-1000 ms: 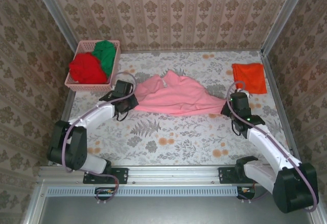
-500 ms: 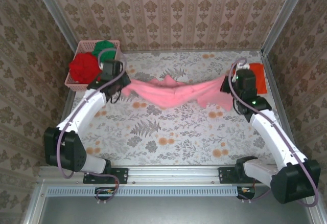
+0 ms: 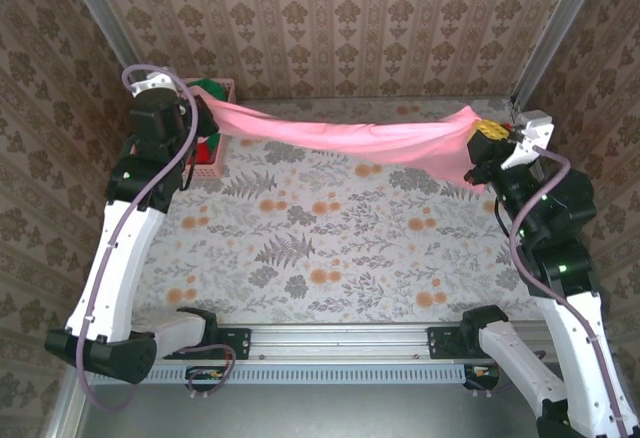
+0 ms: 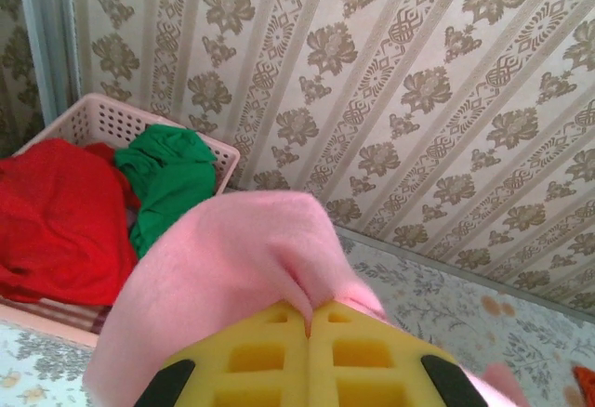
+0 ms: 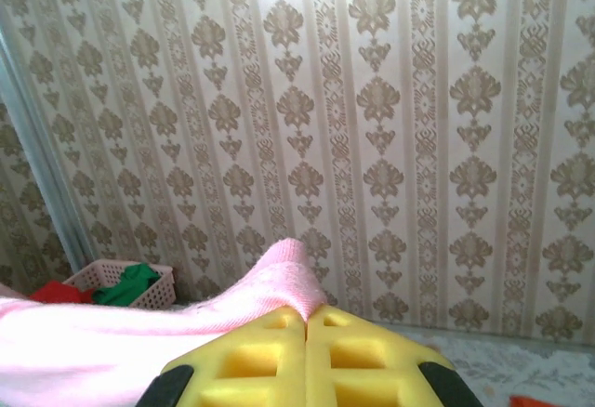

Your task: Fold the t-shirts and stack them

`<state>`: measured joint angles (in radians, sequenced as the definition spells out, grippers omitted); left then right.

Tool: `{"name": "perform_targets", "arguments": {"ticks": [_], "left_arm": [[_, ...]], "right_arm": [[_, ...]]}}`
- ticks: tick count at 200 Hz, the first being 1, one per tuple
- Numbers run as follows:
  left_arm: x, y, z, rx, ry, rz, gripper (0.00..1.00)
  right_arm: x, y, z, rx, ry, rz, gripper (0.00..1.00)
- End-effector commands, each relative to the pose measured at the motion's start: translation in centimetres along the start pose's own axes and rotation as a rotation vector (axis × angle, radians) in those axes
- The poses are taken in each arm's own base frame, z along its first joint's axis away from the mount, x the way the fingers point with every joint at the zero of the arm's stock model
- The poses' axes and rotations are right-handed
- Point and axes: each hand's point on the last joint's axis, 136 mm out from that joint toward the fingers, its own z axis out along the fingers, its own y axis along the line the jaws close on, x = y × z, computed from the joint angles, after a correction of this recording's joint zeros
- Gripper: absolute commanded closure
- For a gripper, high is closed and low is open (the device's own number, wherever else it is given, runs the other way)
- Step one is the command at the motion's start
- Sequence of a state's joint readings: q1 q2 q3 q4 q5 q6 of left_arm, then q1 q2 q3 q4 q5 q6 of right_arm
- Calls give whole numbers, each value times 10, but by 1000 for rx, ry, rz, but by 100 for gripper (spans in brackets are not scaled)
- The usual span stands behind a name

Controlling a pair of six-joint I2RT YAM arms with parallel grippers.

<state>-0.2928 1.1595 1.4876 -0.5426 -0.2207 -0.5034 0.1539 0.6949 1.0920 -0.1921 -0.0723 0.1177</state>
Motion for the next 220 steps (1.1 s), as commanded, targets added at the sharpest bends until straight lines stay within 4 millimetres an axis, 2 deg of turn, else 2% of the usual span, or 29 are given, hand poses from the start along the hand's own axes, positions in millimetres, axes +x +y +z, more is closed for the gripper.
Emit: {"name": "perform_targets", "arguments": {"ticks": [1,14,28,40,63,71,76,80,87,92,94,97,99,105,109,118,134,153,166,169,186,190,210,220], "left_arm": [[0,7,2,-49,25,74,100],[9,6,20,-61,63,99,100],[27,5,50,-66,126,131,100],[48,4,81,-66,199,147,100],[95,5,147,-73,326,168,100],[113,5,171,-68,367,168,96],[123,4,184,-64,388,166,89],[132,5,195,-69,403,166,79],[145,8,212,-79,431,155,57],[154,8,223,-78,450,152,37],[157,8,227,-80,456,150,32],[160,8,231,-79,467,145,19],[164,8,234,-80,476,143,12],[169,6,240,-77,495,141,1],[171,4,241,-77,503,142,0],[172,0,239,-75,504,151,0],[167,-3,223,-78,472,169,0],[175,16,191,-131,465,124,0],[193,39,162,-190,468,57,0],[198,43,155,-199,468,39,0],[226,67,116,-270,491,-95,0],[238,76,106,-302,511,-130,0],[274,98,59,-409,561,-261,3],[290,105,40,-454,577,-328,8]], "right_arm": [[31,-2,11,-7,111,-3,100],[52,-11,24,33,176,3,100],[79,-21,41,76,258,8,100],[109,-30,56,112,337,14,100],[179,-47,89,168,500,28,100],[203,-53,99,185,548,36,100],[219,-57,105,196,576,45,100],[230,-59,110,205,596,56,97],[249,-65,118,224,634,72,78],[260,-69,124,234,650,80,56],[264,-70,126,237,659,84,50],[266,-72,129,244,661,89,41],[276,-74,132,251,684,93,37],[286,-79,136,273,715,96,28],[290,-82,137,288,728,99,24],[296,-85,138,307,752,107,18],[295,-83,133,302,741,128,15],[302,-75,117,273,755,164,15],[317,-70,102,265,798,195,15],[310,-68,98,260,777,203,15],[321,-64,77,259,797,245,15],[320,-62,73,256,795,250,15],[328,-59,52,261,819,285,15],[331,-57,45,261,824,299,15]]}}
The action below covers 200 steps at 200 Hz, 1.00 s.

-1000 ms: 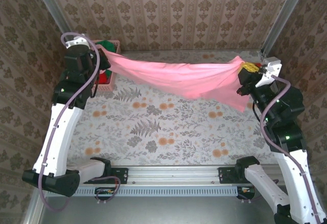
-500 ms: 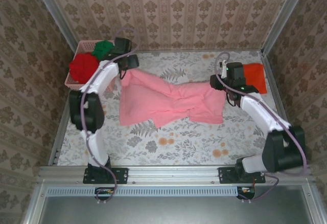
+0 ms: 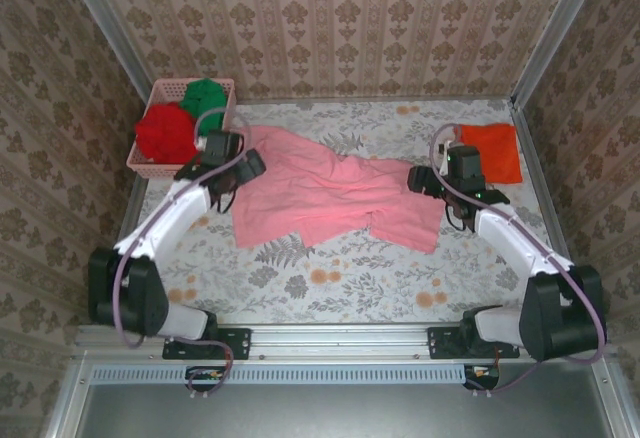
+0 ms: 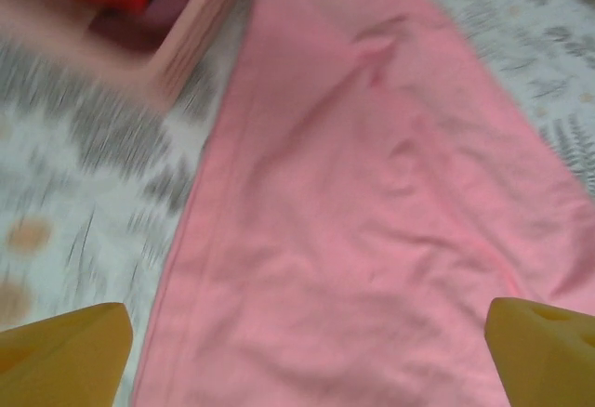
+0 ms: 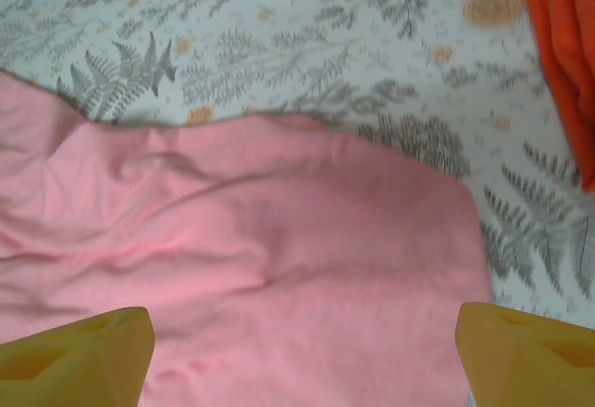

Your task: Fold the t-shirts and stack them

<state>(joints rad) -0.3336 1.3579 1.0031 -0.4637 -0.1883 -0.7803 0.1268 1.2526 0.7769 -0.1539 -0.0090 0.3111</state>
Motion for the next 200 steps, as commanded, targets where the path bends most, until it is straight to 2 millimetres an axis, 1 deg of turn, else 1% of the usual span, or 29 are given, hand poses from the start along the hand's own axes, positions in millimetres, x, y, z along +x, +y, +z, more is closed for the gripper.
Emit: {"name": "perform_targets", "arguments": {"ticks": [1,14,26,43,55,72,108,153,180,200], "left_arm": [[56,40,-5,-125,83,-239,9],[81,51,-6,-143,125,-320,17],[99,60,-3,-172,163,-384,27],[113,68,2,-219,204,-443,38],[121,67,7,-239,243,-465,43],[129,63,12,-259,294,-481,46],[139,72,21,-347,322,-481,51],[138,81,35,-387,317,-463,54],[141,87,45,-408,324,-464,61],[149,91,50,-425,342,-470,72]], "right_arm": [[21,-1,-8,-25,38,65,15],[28,-2,-9,-29,48,77,15],[33,-1,-8,-36,61,83,15],[36,-1,-5,-40,75,86,15],[36,0,-3,-44,78,89,15],[34,1,-2,-45,74,86,15],[35,0,-1,-39,78,81,14],[44,-4,1,-30,90,79,14],[48,-6,3,-19,98,95,14],[52,-14,5,23,107,121,15]]}}
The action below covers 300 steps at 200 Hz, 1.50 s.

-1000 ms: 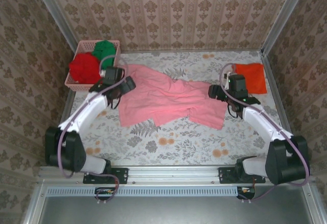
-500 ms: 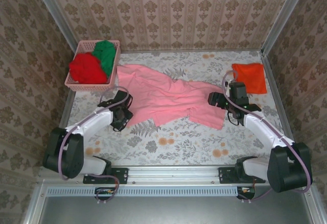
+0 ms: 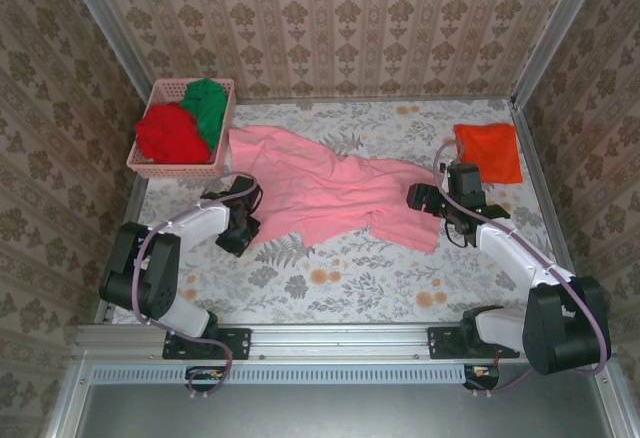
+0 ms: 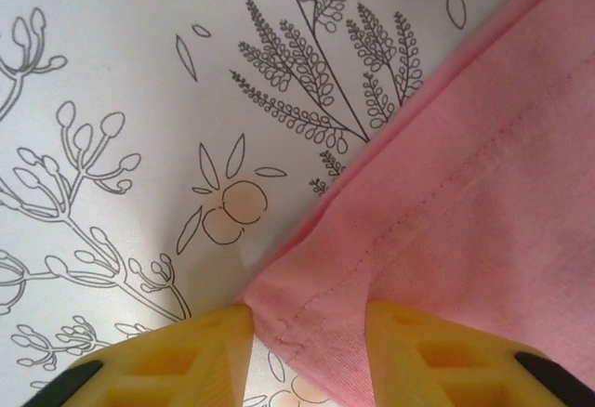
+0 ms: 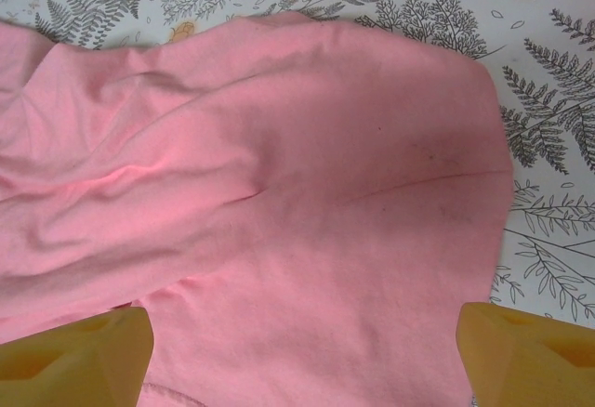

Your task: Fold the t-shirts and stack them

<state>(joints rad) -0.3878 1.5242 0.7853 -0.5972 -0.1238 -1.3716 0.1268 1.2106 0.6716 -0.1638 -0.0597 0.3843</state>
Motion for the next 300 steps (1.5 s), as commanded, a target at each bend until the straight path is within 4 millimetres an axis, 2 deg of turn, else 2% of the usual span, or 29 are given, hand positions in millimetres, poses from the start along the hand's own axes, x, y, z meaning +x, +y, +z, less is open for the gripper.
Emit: {"name": "perform_targets", "arguments": {"ticks": [1,30,44,61,87,126,129,145,166,198,226,255,300], "left_arm": [[0,4,12,-30,8,-25,73],[4,6,19,-36,24,-27,100],[3,3,17,-23,21,-19,100],[1,0,12,-2,11,-21,100],[-3,-3,5,27,-7,-30,100],[-5,-5,-1,50,-17,-34,100],[-6,-5,-2,52,-18,-35,100],[-7,-5,-3,58,-25,-37,100],[-9,-5,-6,66,-37,-43,100],[-10,-5,-9,74,-44,-47,100],[-11,-4,-9,71,-47,-47,100],[-10,-2,-8,69,-47,-51,100],[-12,-4,-9,73,-53,-47,100]], "right_arm": [[9,-12,6,49,21,50,15],[27,-37,18,180,96,82,23],[28,-42,25,203,114,106,28],[20,-47,28,236,101,141,32],[31,-59,37,284,175,209,34],[64,-57,27,256,245,263,35],[60,-53,22,242,229,258,35],[69,-48,13,253,239,217,35],[77,-50,7,297,244,188,38],[91,-47,6,323,269,162,41],[106,-40,16,317,298,153,42],[103,-38,25,353,312,99,45],[94,-35,31,357,322,76,44]]}}
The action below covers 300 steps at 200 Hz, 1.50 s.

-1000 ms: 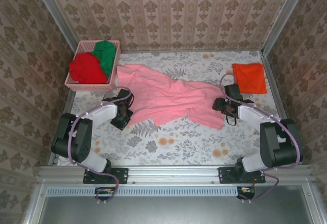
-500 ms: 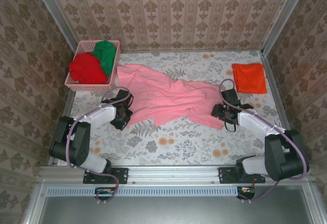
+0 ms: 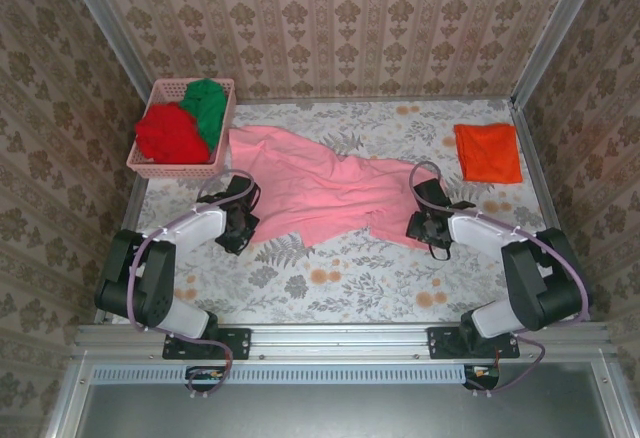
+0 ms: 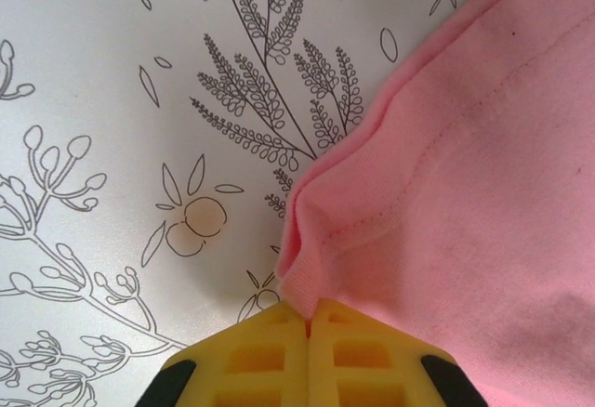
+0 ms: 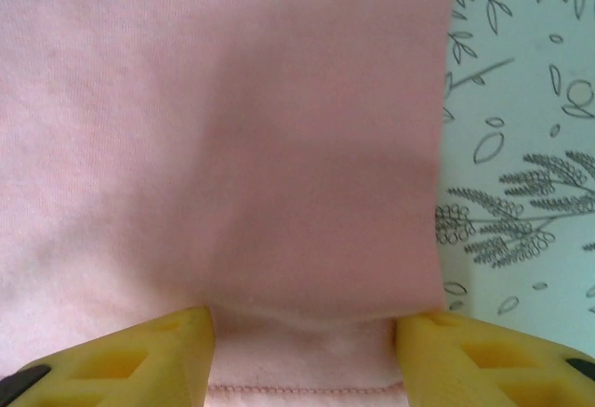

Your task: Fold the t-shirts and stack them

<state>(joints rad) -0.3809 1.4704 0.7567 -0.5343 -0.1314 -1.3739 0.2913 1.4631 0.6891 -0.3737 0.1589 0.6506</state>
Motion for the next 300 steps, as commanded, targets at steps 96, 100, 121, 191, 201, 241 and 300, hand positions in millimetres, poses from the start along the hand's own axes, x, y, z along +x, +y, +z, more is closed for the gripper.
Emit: {"name": "perform_targets", "arguments": {"ticks": [96,100,121,191,201,241,300], "left_arm": [[-8,3,-3,-4,-30,-27,100],[-8,3,-3,-4,-31,-29,100],[-8,2,-3,-1,-29,-28,100],[-10,-6,-7,41,-30,2,100],[-11,-8,-9,55,-34,15,100],[-35,-26,-44,148,-126,57,100],[-104,-76,-173,416,-385,125,100]], "right_arm": [[-67,-15,10,42,-24,1,44],[-69,-13,12,39,-17,1,45],[-74,-12,21,57,12,15,48],[-68,-10,35,66,100,14,100],[-72,-7,28,49,74,24,100],[-109,-4,-48,-57,-190,102,100],[-157,-1,-235,-287,-663,89,100]]}}
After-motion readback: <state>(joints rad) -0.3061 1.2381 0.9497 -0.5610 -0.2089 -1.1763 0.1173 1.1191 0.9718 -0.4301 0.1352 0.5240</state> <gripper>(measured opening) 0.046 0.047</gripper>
